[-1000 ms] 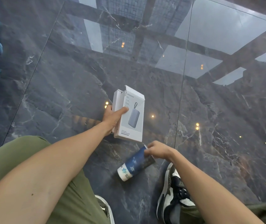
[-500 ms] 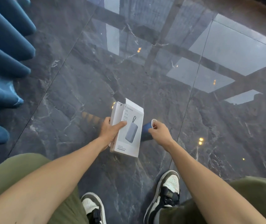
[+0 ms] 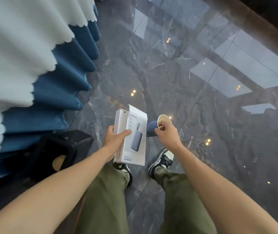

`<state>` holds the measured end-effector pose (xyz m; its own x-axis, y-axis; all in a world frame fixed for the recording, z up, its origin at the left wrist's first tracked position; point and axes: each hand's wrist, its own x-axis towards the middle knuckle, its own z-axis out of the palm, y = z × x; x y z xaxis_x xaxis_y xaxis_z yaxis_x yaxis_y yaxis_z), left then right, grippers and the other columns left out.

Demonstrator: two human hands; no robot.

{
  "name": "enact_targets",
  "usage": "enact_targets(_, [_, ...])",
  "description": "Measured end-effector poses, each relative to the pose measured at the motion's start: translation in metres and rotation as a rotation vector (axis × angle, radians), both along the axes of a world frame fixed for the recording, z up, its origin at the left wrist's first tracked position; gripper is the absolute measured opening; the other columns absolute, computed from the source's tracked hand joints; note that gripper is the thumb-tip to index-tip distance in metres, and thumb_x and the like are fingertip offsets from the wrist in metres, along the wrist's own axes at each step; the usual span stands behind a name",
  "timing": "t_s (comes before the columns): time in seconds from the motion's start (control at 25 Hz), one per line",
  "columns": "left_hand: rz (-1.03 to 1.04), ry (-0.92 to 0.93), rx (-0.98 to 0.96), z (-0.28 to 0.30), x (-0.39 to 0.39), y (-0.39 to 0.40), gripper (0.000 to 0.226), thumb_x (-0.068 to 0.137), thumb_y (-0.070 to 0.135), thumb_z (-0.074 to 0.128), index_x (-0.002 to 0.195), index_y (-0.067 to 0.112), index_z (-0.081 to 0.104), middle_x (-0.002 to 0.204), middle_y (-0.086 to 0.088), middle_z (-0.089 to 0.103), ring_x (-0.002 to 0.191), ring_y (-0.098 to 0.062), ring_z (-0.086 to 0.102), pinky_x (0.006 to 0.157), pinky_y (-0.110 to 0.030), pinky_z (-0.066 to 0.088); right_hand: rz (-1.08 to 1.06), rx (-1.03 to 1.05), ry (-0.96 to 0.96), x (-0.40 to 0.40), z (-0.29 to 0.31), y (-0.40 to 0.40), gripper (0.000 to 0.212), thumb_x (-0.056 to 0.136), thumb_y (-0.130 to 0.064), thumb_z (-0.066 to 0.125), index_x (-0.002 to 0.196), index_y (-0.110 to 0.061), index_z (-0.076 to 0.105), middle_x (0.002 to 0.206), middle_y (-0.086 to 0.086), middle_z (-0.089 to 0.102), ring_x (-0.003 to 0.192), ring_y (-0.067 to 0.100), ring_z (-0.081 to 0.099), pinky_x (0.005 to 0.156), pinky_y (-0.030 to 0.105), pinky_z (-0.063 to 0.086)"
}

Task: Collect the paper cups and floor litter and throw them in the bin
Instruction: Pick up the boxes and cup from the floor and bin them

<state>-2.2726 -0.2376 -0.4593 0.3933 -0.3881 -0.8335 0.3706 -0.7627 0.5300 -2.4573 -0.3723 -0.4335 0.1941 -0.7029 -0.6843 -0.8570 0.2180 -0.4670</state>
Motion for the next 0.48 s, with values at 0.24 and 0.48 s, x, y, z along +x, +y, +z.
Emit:
enact_targets(0.24, [0.041,-0.022,0.045,0.124,0.029,0.072,0.055,0.084,0.034,0.082,0.126,0.018,0.050,0.111,0.000,0.066,0.093,-0.014,0.065,0.064,-0.031,0.046,0.038,0.055,-0.026,0.036,0.126,0.065,0.033,0.087,-0.014,0.056,0.065,-0.034,0.042,0.066,-0.009,0.049,0.055,0.012,0.042,0.051,0.027,0.033])
enact_targets(0.48, [0.222,-0.088,0.085,0.177,0.048,0.190,0.051,0.083,0.038,0.082,0.118,0.023,0.049,0.109,0.000,0.065,0.094,-0.019,0.067,0.064,-0.032,0.049,0.187,0.067,-0.029,0.075,0.167,0.125,0.009,0.084,-0.007,0.053,0.081,-0.014,0.058,0.079,0.006,0.058,0.065,0.020,0.052,0.053,0.029,0.039])
